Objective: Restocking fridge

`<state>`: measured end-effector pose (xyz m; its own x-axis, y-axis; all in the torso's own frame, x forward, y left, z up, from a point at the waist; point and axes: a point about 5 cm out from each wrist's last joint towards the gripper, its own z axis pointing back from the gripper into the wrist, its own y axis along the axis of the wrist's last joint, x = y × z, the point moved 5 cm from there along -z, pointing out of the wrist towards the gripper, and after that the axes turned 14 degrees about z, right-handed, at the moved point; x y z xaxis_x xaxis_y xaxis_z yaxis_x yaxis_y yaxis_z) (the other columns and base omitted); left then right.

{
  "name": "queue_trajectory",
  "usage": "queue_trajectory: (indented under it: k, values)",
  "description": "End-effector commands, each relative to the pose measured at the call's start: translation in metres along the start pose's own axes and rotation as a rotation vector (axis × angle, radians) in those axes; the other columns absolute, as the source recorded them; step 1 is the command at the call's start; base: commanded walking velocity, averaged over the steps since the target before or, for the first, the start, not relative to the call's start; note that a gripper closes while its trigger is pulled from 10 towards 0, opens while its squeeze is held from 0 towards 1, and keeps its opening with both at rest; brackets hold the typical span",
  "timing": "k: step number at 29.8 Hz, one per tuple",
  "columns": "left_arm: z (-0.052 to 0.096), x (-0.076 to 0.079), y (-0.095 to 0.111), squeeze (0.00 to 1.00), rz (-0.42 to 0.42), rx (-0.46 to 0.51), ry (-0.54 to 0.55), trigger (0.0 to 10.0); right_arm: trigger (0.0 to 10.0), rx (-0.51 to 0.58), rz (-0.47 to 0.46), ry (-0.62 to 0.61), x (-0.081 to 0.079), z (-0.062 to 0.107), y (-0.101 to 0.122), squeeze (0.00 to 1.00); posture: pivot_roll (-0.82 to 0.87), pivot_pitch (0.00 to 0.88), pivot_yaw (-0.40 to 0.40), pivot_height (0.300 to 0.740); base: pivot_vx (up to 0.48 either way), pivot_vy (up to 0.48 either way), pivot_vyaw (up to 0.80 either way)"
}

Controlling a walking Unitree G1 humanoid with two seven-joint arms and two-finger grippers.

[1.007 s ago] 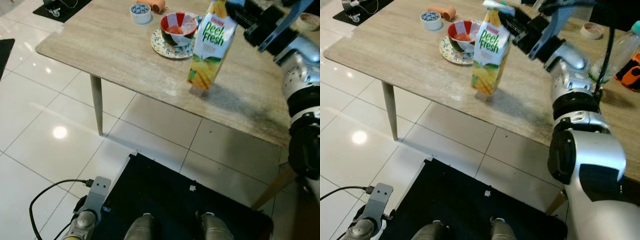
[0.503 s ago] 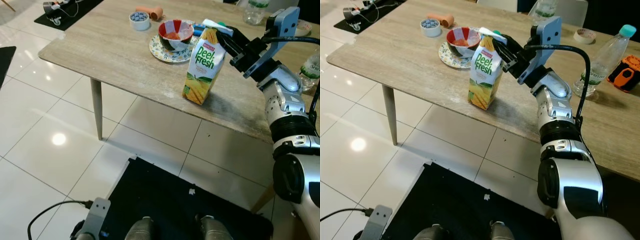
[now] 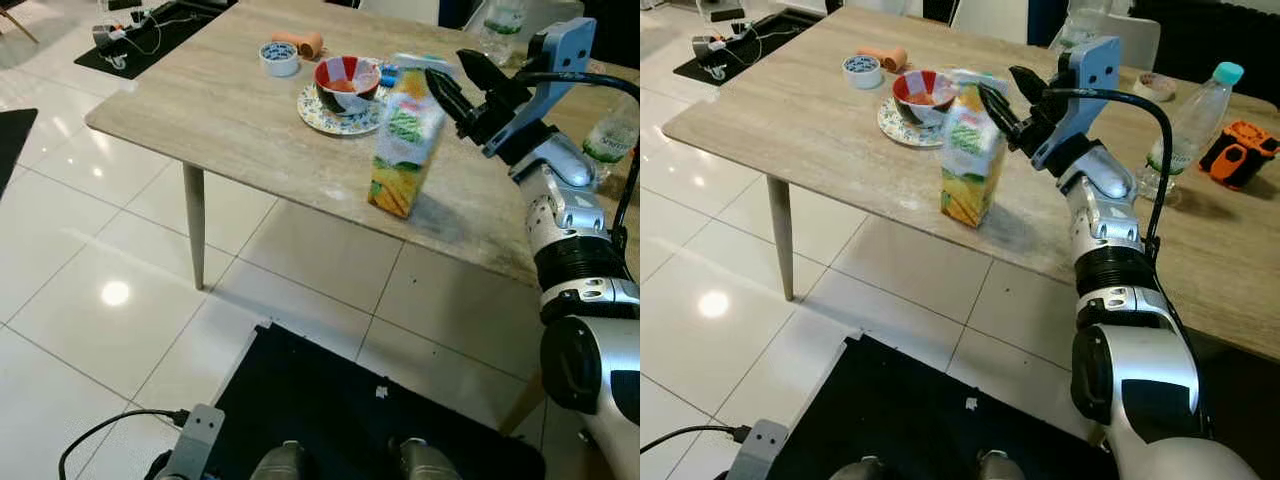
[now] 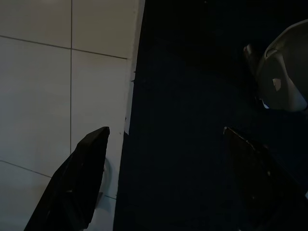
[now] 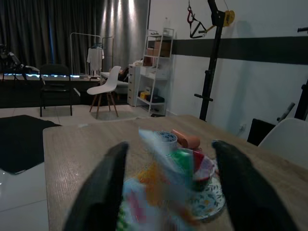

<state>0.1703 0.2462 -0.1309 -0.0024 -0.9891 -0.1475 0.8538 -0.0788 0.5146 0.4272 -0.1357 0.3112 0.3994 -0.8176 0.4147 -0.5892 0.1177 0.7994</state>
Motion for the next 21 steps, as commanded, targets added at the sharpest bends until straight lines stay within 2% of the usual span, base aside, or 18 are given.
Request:
queue_trajectory:
  k: [1,10,15,21]
  values:
    - [0.002,0.007,-0.014,0.0,-0.001,-0.042,-0.015,10.0,10.0,-0.011,0.001,0.026,-0.007,0.001,-0.004,0.0,0.04,0.097,-0.007,0.74,0.0,0.0,0.0]
    - [0.002,0.007,-0.014,0.0,-0.013,-0.041,-0.022,10.0,10.0,-0.027,-0.004,0.043,-0.02,-0.007,-0.007,0.0,0.04,0.115,-0.007,0.74,0.0,0.0,0.0]
    - [0.004,0.007,-0.022,0.0,-0.02,-0.053,-0.024,10.0,10.0,-0.057,0.0,0.061,-0.032,-0.02,-0.011,0.0,0.05,0.133,-0.014,0.74,0.0,0.0,0.0]
    - [0.006,0.005,-0.03,0.0,-0.022,-0.066,-0.022,10.0,10.0,-0.083,0.011,0.056,-0.035,-0.031,-0.009,0.0,0.06,0.147,-0.019,0.74,0.0,0.0,0.0]
